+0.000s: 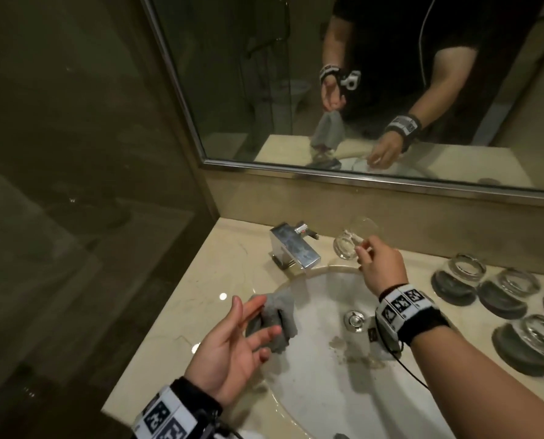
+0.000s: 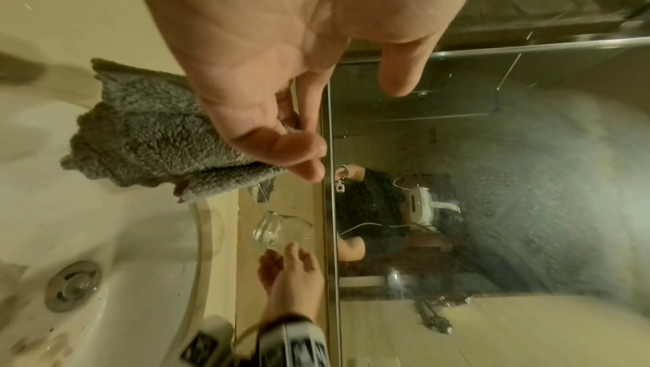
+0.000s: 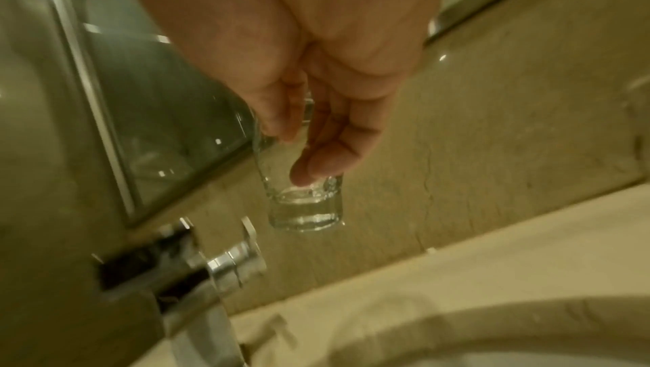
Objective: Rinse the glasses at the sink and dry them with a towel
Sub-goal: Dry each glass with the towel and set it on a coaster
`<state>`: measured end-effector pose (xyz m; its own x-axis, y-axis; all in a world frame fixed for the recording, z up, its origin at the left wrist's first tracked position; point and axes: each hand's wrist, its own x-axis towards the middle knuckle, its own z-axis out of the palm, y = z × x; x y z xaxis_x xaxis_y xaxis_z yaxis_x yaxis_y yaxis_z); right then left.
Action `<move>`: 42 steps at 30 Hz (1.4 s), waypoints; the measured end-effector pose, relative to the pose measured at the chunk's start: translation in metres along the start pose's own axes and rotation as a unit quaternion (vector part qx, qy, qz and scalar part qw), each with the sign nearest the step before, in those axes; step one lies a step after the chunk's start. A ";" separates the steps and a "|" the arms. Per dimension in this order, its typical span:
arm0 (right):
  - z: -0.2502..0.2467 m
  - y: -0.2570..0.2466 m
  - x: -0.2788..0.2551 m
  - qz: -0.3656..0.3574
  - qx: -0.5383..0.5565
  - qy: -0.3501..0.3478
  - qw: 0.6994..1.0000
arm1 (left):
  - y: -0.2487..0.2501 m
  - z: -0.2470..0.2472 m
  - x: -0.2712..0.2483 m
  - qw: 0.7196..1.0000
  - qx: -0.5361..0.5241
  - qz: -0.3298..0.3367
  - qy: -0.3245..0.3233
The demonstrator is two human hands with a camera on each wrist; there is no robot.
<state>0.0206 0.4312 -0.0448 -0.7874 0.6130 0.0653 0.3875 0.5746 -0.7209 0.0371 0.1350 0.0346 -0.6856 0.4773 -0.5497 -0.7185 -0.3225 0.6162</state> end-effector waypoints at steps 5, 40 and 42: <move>-0.071 -0.038 -0.072 -0.083 0.065 -0.029 0.994 | -0.006 0.030 0.000 0.998 0.046 -0.015 -0.037; -0.091 -0.032 -0.161 -0.078 0.444 -0.153 0.880 | -0.029 0.077 -0.007 0.978 0.170 0.015 -0.124; -0.091 -0.034 -0.162 -0.092 0.423 -0.167 0.886 | -0.030 0.078 -0.008 0.974 0.184 0.027 -0.126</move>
<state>0.1788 0.3618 0.0322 -0.9527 0.2751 0.1288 -0.1481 -0.0504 -0.9877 0.0733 0.2042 0.0644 -0.6374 0.6685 -0.3832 -0.5594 -0.0593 0.8268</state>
